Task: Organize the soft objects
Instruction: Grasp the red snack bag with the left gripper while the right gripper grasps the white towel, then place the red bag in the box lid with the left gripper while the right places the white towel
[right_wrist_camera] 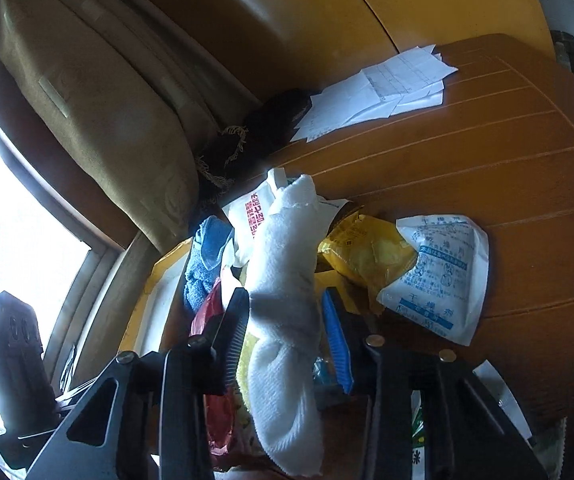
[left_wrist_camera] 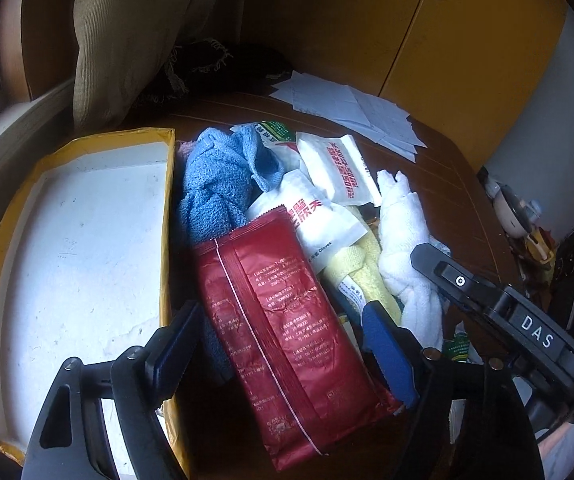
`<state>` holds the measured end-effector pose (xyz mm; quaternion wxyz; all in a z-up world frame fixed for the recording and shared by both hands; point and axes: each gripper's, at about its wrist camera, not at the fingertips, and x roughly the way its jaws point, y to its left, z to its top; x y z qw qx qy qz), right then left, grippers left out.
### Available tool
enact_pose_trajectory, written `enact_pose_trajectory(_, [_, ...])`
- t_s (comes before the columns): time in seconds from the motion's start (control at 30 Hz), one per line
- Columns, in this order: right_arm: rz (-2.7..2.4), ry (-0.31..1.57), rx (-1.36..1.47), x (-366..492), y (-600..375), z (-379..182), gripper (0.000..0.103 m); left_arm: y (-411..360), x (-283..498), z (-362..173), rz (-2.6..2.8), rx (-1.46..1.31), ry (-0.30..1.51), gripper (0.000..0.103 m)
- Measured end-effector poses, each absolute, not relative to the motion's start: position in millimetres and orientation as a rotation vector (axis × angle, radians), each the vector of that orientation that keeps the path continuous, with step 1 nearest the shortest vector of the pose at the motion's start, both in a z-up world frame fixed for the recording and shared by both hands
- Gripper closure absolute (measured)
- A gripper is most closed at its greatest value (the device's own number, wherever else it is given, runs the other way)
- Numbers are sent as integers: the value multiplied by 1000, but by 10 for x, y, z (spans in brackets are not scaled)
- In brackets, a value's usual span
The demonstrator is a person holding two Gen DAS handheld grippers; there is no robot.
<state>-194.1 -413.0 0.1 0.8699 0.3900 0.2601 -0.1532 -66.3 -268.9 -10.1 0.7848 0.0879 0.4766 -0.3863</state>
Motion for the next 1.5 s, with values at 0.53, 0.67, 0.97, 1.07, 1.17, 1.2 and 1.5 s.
enact_pose_trajectory(0.53, [-226,525,889,-1918,-4157,-135,69,-2755,-652,-304,-786,248,1092,31])
enact_pose_trajectory(0.67, [-227,519,879,-1929,-4142,-115,71,-2749,-684,-312,-777,253,1048,41])
enact_pose_trajectory(0.97, [-225,389,779,-2066,-4010,118,74,-2467,-755,-139,-897,109,1065,57])
enact_pose_trajectory(1.07, [-222,353,753,-2111,-3956,191,74,-2349,-777,-60,-932,66,1065,58])
enact_pose_trajectory(1.17, [-193,328,778,-2156,-3887,253,74,-2179,-744,56,-963,1,1066,58])
enact_pose_trajectory(1.2, [-180,330,777,-2147,-3836,292,74,-2111,-723,112,-968,-16,1063,58])
enact_pose_trajectory(1.5, [16,445,690,-1463,-3172,542,74,-1302,-318,508,-866,-118,974,58])
